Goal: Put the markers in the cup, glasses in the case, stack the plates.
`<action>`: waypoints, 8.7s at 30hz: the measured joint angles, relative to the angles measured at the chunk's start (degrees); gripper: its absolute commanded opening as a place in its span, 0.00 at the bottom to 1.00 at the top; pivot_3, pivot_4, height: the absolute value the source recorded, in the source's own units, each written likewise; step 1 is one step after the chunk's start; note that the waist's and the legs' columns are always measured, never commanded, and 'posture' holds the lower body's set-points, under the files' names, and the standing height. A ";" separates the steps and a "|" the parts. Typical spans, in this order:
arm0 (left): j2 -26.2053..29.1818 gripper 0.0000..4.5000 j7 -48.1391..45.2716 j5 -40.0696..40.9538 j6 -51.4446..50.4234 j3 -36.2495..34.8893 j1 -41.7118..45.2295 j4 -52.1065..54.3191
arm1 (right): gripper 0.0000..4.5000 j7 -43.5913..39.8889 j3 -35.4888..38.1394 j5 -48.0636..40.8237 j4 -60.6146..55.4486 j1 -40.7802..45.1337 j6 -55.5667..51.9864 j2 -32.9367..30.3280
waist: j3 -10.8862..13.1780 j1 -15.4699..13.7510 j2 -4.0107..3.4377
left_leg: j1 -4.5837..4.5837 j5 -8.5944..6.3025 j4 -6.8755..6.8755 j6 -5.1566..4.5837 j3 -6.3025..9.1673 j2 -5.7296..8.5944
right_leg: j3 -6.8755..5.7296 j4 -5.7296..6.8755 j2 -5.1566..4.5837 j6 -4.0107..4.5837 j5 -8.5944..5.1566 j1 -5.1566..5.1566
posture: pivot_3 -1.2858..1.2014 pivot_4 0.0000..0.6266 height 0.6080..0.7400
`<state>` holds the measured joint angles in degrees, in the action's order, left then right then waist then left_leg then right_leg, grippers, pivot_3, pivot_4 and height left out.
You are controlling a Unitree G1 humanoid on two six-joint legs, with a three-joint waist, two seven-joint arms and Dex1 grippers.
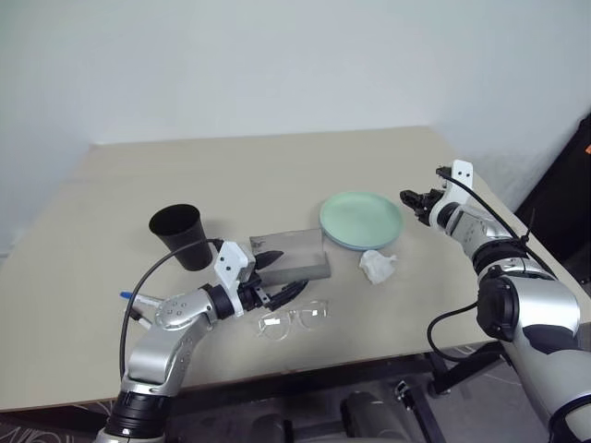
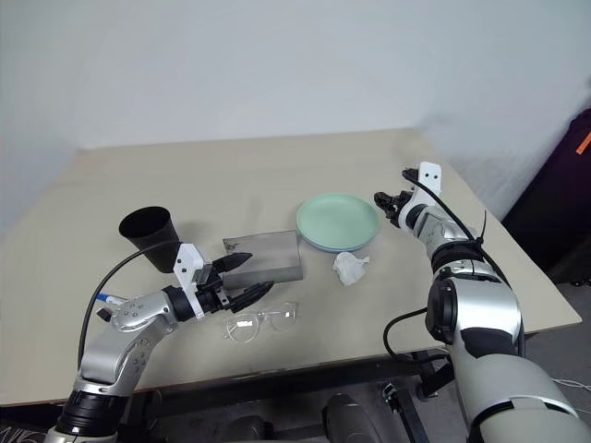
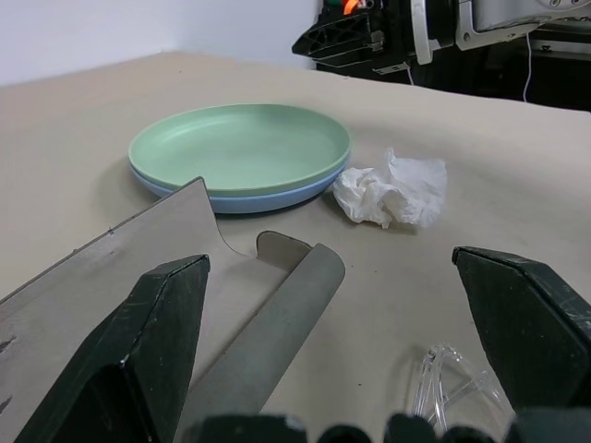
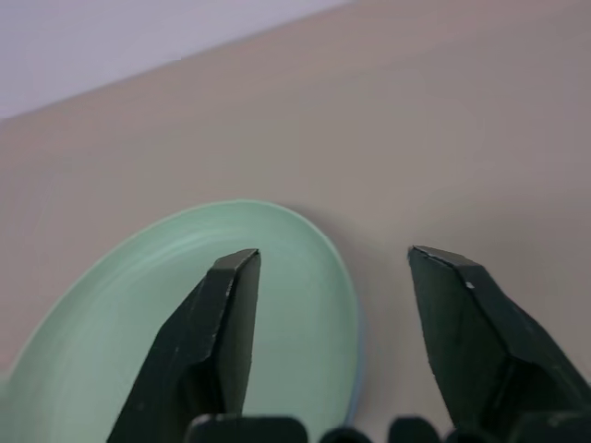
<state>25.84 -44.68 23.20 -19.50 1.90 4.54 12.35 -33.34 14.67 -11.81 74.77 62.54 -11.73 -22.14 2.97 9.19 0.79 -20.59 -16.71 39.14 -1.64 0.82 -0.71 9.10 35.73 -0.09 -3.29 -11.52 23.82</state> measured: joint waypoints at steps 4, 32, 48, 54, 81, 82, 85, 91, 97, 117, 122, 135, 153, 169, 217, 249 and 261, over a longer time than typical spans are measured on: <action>0.25 1.00 -0.02 0.00 -0.01 -0.05 0.07 0.00 | 0.62 -13.66 -5.08 2.96 -5.34 -3.00 3.88 -3.35 | 0.00 -0.22 0.00 | 0.01 0.00 0.01 0.00 0.06 0.02 | -0.05 -0.05 -0.02 -0.05 -0.03 -0.08 | 0.52 0.00 1.00; 0.06 1.00 -1.17 -0.39 0.06 0.16 1.32 -1.34 | 0.53 -30.55 -25.40 9.11 -41.96 -27.60 -2.02 -5.59 | 0.00 -0.53 -0.04 | 0.17 0.00 0.14 0.01 0.06 0.04 | -0.08 0.03 -0.05 -0.05 -0.04 -0.22 | 0.52 0.00 1.00; -0.01 1.00 -0.53 -0.55 0.06 0.14 1.27 -1.33 | 0.00 -32.14 -18.31 2.22 -44.35 -18.19 -6.10 -6.00 | 0.00 -0.47 -0.04 | 0.23 0.00 0.16 0.01 0.09 0.02 | -0.13 0.07 -0.05 -0.01 -0.01 -0.24 | 0.52 0.00 1.00; 0.00 1.00 -0.74 -0.69 0.14 0.26 1.68 -1.59 | 0.00 -23.63 -18.28 5.33 -32.24 -11.70 -0.86 -2.63 | -0.01 -0.49 -0.02 | 0.12 0.00 0.11 0.01 0.16 0.03 | -0.19 0.00 -0.07 -0.01 -0.01 -0.22 | 0.52 0.00 1.00; 16.10 1.00 -23.69 -5.56 -0.52 11.03 16.17 -9.60 | 0.73 -38.17 -14.73 2.11 -29.64 -16.60 2.14 -3.13 | 0.04 -0.41 -0.15 | 0.09 0.00 0.10 0.01 0.33 0.04 | -0.35 0.04 -0.03 -0.02 -0.02 -0.20 | 0.52 0.00 1.00; 16.35 1.00 -25.70 -5.82 -0.51 12.16 17.65 -10.66 | 0.73 -38.96 -14.69 1.31 -32.09 -17.65 1.05 -3.47 | 0.04 -0.43 -0.16 | 0.07 0.00 0.10 0.01 0.33 0.04 | -0.35 0.04 -0.03 -0.02 -0.02 -0.19 | 0.52 0.00 1.00; 16.57 1.00 -30.97 -7.26 0.09 15.67 21.37 -13.55 | 0.73 -41.64 -14.78 -1.76 -40.55 -21.32 -2.75 -3.69 | 0.04 -0.46 -0.16 | 0.05 0.00 0.10 0.01 0.35 0.04 | -0.35 0.03 -0.03 -0.04 -0.04 -0.19 | 0.52 0.00 1.00; 13.98 1.00 -36.76 -11.85 2.95 20.51 27.37 -21.36 | 0.73 -42.94 -15.75 -5.39 -53.76 -28.85 -8.60 -4.48 | 0.04 -0.65 -0.15 | 0.02 0.00 0.15 0.00 0.38 0.04 | -0.40 0.04 -0.03 -0.03 -0.04 -0.20 | 0.52 0.00 1.00; 11.80 1.00 -39.51 -14.82 5.00 22.95 30.03 -26.66 | 0.73 -40.41 -16.11 -6.69 -57.75 -32.16 -10.68 -4.13 | 0.05 -0.51 -0.14 | 0.02 0.00 0.19 0.00 0.35 0.04 | -0.36 0.07 -0.04 -0.03 -0.04 -0.17 | 0.52 0.00 1.00; 8.67 0.24 -42.85 -19.08 3.72 26.05 32.24 -30.79 | 0.73 -35.47 -16.41 -7.35 -59.07 -33.87 -9.85 -3.78 | 0.05 -0.55 -0.13 | -0.02 0.00 0.21 -0.01 0.38 0.04 | -0.36 0.06 -0.04 -0.04 -0.04 -0.18 | 0.52 0.00 1.00; 9.37 0.01 -42.93 -19.04 3.72 25.68 32.05 -29.49 | 0.73 -35.16 -16.77 -7.26 -57.22 -33.64 -8.57 -3.52 | 0.04 -0.60 -0.14 | 0.05 0.00 0.22 -0.01 0.38 0.04 | -0.36 0.07 -0.05 -0.04 -0.04 -0.25 | 0.52 0.00 1.00; 9.36 0.01 -42.90 -18.99 3.28 25.71 32.05 -29.24 | 0.73 -34.22 -17.50 -7.20 -54.67 -32.22 -6.62 -3.46 | 0.04 -0.62 -0.14 | 0.04 0.00 0.28 -0.01 0.39 0.04 | -0.36 0.08 -0.04 -0.04 -0.04 -0.26 | 0.52 0.00 1.00; 9.90 0.01 -40.51 -13.27 0.55 17.13 36.98 -26.03 | 0.73 -33.66 -16.60 -7.22 -50.29 -29.34 -4.85 -3.99 | 0.05 -0.65 -0.13 | 0.01 0.00 0.40 -0.01 0.44 0.04 | -0.38 0.13 -0.04 -0.04 -0.03 -0.26 | 0.52 0.00 1.00; 0.99 0.01 -24.49 -30.85 29.23 20.24 49.13 -56.36 | 0.73 -32.37 -16.59 -7.21 -50.60 -29.86 -4.24 -2.55 | 0.05 -1.91 -0.12 | -0.08 0.00 0.49 -0.01 0.45 0.08 | -0.39 0.10 -0.02 -0.05 -0.02 -0.27 | 0.52 0.00 1.00; -3.70 0.53 -16.18 -36.67 35.20 17.78 52.87 -65.50 | 0.73 -30.49 -17.91 -6.38 -51.42 -31.70 -3.95 -0.75 | 0.04 -2.08 -0.11 | -0.11 -0.01 0.52 -0.02 0.51 0.08 | -0.42 0.13 0.00 -0.06 -0.01 -0.28 | 0.52 0.00 1.00; -7.32 0.53 -8.51 -46.89 42.84 24.65 52.06 -71.96 | 0.73 -27.76 -18.15 -6.23 -53.31 -33.97 -3.92 0.99 | 0.03 -2.30 -0.10 | -0.09 -0.01 0.61 -0.02 0.54 0.09 | -0.41 0.18 0.02 -0.07 -0.01 -0.30 | 0.52 0.00 1.00; -6.84 0.45 -14.86 -33.12 32.97 12.09 57.40 -67.21 | 0.73 -27.82 -18.18 -6.22 -53.28 -33.94 -3.45 1.09 | 0.03 -2.60 -0.10 | -0.09 -0.01 0.60 -0.02 0.56 0.09 | -0.43 0.18 0.03 -0.07 -0.01 -0.29 | 0.52 0.00 1.00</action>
<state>19.00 -59.54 -9.92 13.46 13.99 61.94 -54.87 -61.16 -3.51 -18.04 21.49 28.60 -15.18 -21.05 3.00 6.59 0.69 -20.68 -16.72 39.75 -1.66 1.38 -0.62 8.67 35.91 -0.06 -3.36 -11.53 23.53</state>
